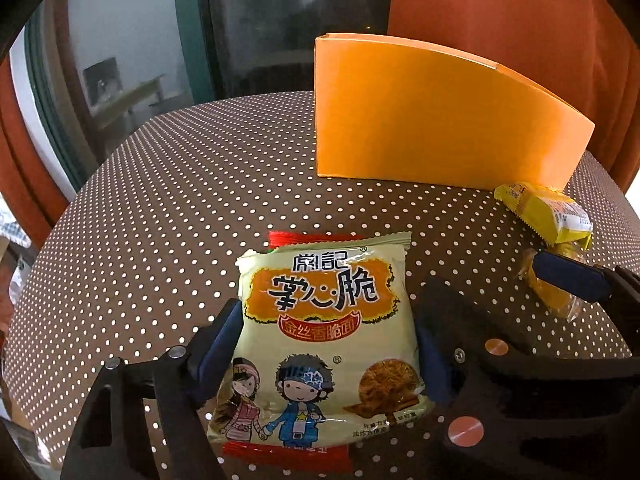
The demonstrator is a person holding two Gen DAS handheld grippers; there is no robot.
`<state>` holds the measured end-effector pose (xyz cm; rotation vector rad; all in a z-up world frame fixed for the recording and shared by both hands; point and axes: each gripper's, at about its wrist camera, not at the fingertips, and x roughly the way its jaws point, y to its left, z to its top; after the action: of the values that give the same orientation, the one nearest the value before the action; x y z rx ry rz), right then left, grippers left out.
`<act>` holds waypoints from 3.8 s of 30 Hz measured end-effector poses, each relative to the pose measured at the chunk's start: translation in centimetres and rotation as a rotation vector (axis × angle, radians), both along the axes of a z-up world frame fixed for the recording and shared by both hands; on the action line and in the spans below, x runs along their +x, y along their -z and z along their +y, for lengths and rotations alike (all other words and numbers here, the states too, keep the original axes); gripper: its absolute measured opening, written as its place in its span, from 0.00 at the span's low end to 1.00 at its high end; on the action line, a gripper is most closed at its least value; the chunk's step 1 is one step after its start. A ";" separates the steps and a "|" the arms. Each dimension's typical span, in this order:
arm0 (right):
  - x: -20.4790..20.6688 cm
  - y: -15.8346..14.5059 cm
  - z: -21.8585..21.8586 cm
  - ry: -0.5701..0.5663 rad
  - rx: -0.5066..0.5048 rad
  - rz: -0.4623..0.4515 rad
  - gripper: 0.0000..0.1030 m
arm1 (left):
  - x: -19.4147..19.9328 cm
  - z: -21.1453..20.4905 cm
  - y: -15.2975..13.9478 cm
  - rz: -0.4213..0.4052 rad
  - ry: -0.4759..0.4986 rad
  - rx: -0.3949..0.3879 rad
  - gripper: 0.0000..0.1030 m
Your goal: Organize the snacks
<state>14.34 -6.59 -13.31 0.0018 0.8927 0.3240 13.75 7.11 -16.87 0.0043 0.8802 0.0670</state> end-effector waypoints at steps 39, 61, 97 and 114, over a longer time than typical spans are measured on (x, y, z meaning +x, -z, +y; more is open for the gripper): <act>-0.4 -3.5 -11.3 0.167 0.039 -0.081 0.91 | 3.1 -10.7 -4.7 -0.092 0.118 0.045 0.76; 6.0 0.7 -11.9 0.221 0.020 0.033 0.91 | 9.1 -11.0 -0.3 0.024 0.112 0.086 0.76; 2.1 -1.7 -12.3 0.241 0.036 -0.027 0.79 | 3.6 -11.5 -3.4 -0.074 0.156 0.064 0.76; -1.5 -7.3 -12.5 0.239 0.051 -0.148 0.79 | 0.4 -10.9 -8.5 -0.190 0.155 0.055 0.76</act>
<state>12.85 -19.13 -5.99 0.1293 0.7287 0.1221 14.16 -3.81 -8.38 0.1159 0.6858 -0.0531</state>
